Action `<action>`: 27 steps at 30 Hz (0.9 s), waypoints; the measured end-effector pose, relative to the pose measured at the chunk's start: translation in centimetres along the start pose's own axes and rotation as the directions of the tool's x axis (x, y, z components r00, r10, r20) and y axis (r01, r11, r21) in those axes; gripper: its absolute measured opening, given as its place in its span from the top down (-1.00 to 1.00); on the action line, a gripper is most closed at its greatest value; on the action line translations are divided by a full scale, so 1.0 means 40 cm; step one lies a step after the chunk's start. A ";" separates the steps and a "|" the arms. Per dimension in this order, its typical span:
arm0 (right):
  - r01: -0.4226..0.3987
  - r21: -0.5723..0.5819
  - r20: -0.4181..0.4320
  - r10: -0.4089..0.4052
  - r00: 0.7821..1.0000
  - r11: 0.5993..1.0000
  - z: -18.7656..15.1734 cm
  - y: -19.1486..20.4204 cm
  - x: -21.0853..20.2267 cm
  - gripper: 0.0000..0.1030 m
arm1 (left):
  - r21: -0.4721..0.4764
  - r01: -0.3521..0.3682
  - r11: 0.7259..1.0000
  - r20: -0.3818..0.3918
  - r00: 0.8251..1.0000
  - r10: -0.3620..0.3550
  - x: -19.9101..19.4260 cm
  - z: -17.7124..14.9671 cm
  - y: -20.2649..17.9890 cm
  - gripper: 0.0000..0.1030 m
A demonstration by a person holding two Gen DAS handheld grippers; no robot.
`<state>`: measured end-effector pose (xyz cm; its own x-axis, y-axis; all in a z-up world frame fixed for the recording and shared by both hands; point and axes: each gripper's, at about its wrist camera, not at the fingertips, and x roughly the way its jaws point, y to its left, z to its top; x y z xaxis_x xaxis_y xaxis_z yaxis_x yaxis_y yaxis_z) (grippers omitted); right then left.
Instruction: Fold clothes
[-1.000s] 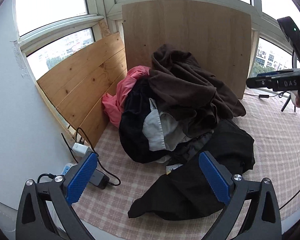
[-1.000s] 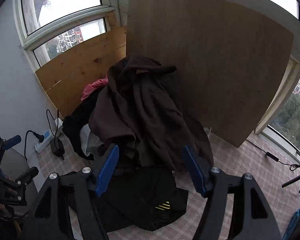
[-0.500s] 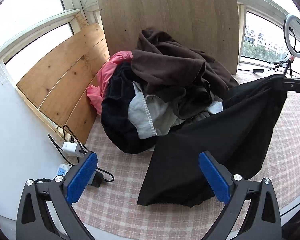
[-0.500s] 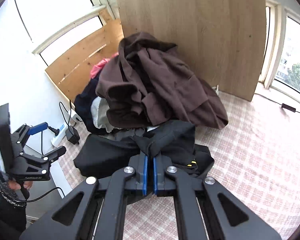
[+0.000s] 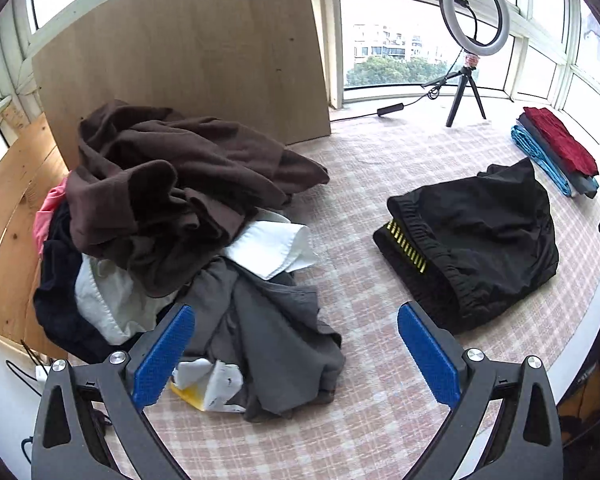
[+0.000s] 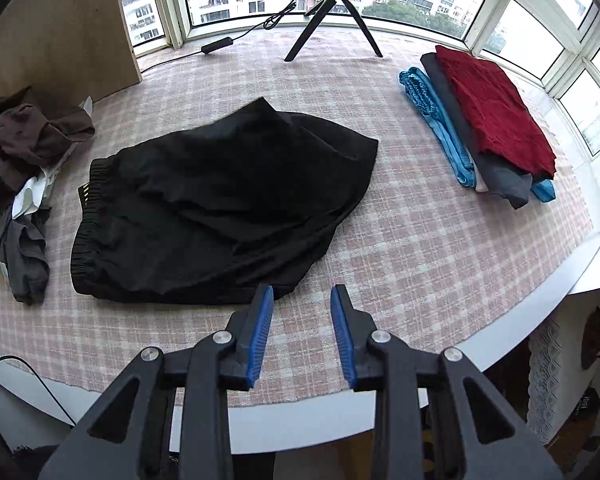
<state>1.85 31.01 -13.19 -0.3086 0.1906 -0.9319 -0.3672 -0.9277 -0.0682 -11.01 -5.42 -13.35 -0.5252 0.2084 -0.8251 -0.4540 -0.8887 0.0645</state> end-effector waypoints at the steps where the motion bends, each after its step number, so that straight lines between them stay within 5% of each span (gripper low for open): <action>1: -0.028 -0.030 0.027 0.029 0.999 0.999 0.012 0.020 0.000 0.38 | 0.003 0.017 1.000 -0.015 1.000 -0.017 0.019 -0.004 -0.033 -0.98; 4: -0.116 -0.205 0.075 0.134 0.988 0.972 0.083 0.126 0.038 -0.15 | -0.007 0.046 0.999 -0.060 0.997 -0.046 0.066 -0.025 -0.124 -0.98; 7: -0.194 -0.429 0.078 0.250 0.965 0.882 0.180 0.265 0.109 -0.15 | -0.059 0.003 0.998 -0.086 0.996 -0.008 0.072 -0.049 -0.165 -0.98; 12: -0.267 -0.752 -0.040 0.362 0.931 0.603 0.317 0.507 0.284 -0.15 | -0.211 -0.148 0.966 -0.129 0.984 0.123 0.019 -0.107 -0.151 -0.98; 16: -0.323 -0.878 -0.189 0.363 0.912 0.355 0.352 0.658 0.410 -0.15 | -0.335 -0.281 0.899 -0.198 0.954 0.224 -0.025 -0.179 -0.130 -0.98; 18: -0.354 -0.893 -0.251 0.343 0.905 0.279 0.355 0.699 0.456 -0.15 | -0.392 -0.326 0.860 -0.234 0.940 0.249 -0.042 -0.213 -0.123 -0.98; 21: -0.449 -0.865 -0.358 0.351 0.865 0.223 0.359 0.720 0.497 -0.12 | -0.420 -0.361 0.833 -0.272 0.925 0.263 -0.038 -0.233 -0.127 -0.98; 23: -0.538 -0.818 -0.447 0.366 0.816 0.201 0.355 0.715 0.501 0.61 | -0.422 -0.369 0.828 -0.281 0.922 0.268 -0.025 -0.229 -0.132 -0.98; 25: -0.509 -0.836 -0.410 0.382 0.828 0.206 0.345 0.693 0.471 0.86 | -0.420 -0.351 0.837 -0.270 0.929 0.254 -0.004 -0.205 -0.131 -0.98; 27: -0.500 -0.836 -0.373 0.433 0.821 0.228 0.336 0.636 0.409 0.86 | -0.405 -0.320 0.856 -0.250 0.940 0.233 0.025 -0.168 -0.125 -0.98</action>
<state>-24.33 14.85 -25.39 -0.0848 -0.3646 -0.9273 0.8037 -0.5751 0.1526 -4.44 -3.51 -18.27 -0.4194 -0.1133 -0.9007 0.0708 -0.9932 0.0920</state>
